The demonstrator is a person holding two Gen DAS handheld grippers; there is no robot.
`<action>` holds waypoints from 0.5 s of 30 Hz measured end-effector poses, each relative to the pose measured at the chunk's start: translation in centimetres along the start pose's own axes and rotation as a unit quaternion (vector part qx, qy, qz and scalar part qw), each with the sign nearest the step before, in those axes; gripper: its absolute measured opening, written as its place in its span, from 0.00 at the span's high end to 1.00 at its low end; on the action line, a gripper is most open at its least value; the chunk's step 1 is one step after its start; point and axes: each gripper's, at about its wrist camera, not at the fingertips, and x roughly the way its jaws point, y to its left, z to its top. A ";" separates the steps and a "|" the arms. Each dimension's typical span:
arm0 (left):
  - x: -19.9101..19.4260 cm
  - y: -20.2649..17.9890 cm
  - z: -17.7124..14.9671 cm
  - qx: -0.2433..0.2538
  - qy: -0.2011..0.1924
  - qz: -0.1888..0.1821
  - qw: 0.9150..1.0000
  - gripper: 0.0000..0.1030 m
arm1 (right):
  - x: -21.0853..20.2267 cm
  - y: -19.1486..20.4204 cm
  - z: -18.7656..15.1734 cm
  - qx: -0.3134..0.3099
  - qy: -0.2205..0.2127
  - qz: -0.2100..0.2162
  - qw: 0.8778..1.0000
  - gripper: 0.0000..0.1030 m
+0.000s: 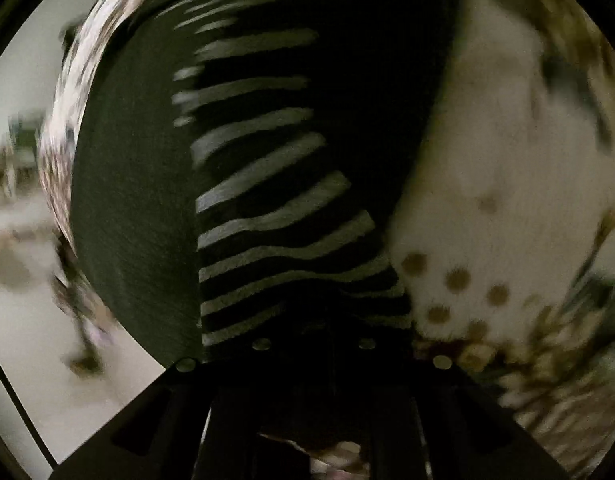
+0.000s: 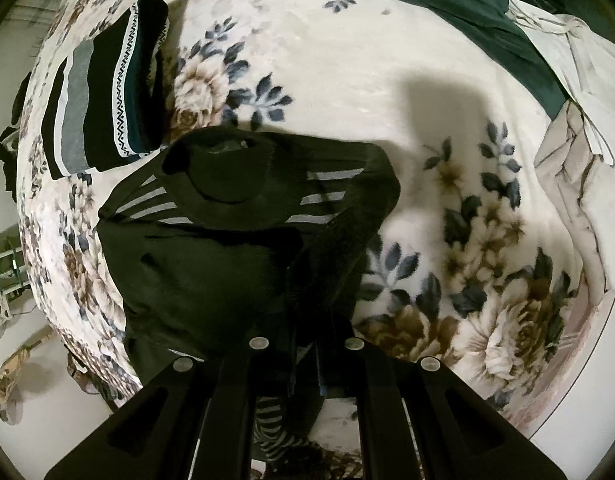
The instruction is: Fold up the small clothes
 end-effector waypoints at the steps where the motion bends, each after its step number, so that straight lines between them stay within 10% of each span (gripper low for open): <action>1: -1.3 -0.2 0.3 -0.022 -0.015 -0.021 0.999 0.90 | 0.0 0.0 0.0 0.000 0.000 0.000 1.000 0.93; 5: -3.4 4.0 0.6 -0.057 -0.087 -0.064 0.992 0.80 | 0.0 -0.1 0.0 0.002 0.000 0.000 1.000 0.93; 8: 0.7 7.8 2.1 -0.098 -0.028 -0.127 0.987 0.28 | 0.3 -0.1 0.0 0.005 0.000 0.002 1.000 0.93; 11: 5.0 10.9 3.2 -0.158 0.024 -0.232 0.960 0.03 | 0.6 -0.1 0.2 0.001 0.001 0.002 1.000 0.93; 15: 6.1 11.2 4.1 -0.159 0.049 -0.237 0.957 0.00 | 0.8 0.0 0.3 -0.002 0.002 -0.001 1.000 0.93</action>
